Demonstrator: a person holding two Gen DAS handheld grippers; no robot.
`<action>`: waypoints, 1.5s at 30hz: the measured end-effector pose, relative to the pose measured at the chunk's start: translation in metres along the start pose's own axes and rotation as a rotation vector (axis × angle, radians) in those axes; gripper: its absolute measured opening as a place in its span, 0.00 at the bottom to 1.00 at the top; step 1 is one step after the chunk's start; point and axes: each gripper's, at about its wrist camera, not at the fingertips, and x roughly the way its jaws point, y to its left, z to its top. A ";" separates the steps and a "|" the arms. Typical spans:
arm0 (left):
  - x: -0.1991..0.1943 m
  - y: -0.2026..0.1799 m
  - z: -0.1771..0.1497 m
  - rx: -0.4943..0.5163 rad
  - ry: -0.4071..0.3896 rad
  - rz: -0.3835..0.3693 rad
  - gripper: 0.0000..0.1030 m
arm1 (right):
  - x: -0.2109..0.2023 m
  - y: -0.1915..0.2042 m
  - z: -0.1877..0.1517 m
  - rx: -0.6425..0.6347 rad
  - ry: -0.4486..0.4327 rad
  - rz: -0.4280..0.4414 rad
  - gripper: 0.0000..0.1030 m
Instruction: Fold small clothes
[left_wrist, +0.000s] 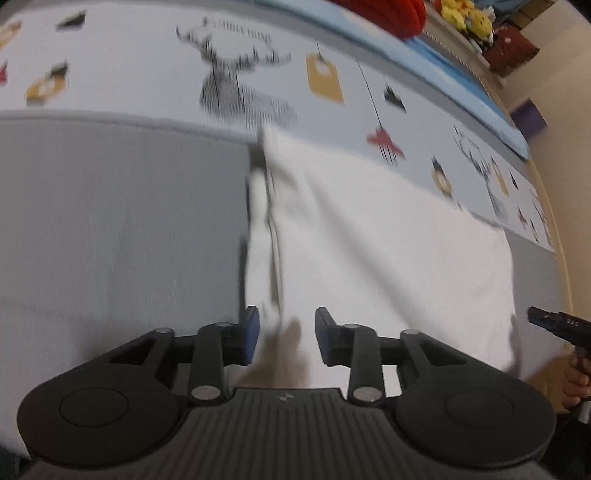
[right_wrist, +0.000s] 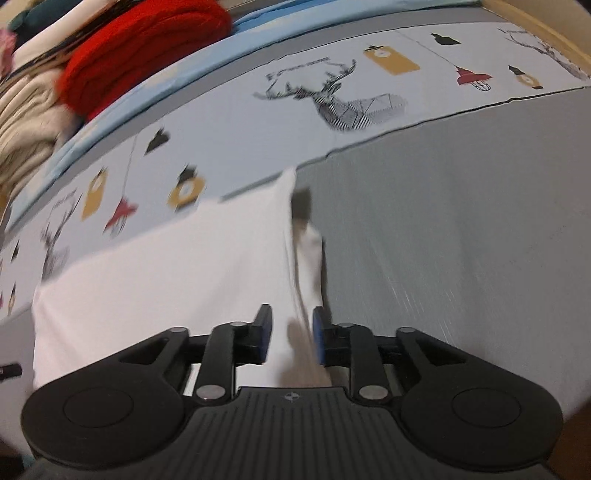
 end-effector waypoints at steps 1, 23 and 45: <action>0.002 0.000 -0.009 0.007 0.008 -0.006 0.36 | -0.006 -0.001 -0.009 -0.017 0.007 0.003 0.28; 0.011 0.012 -0.062 0.205 0.136 0.110 0.05 | -0.011 -0.040 -0.056 0.008 0.099 -0.004 0.02; 0.001 -0.002 -0.011 0.089 -0.041 0.078 0.26 | 0.013 0.009 -0.001 -0.095 -0.105 -0.076 0.24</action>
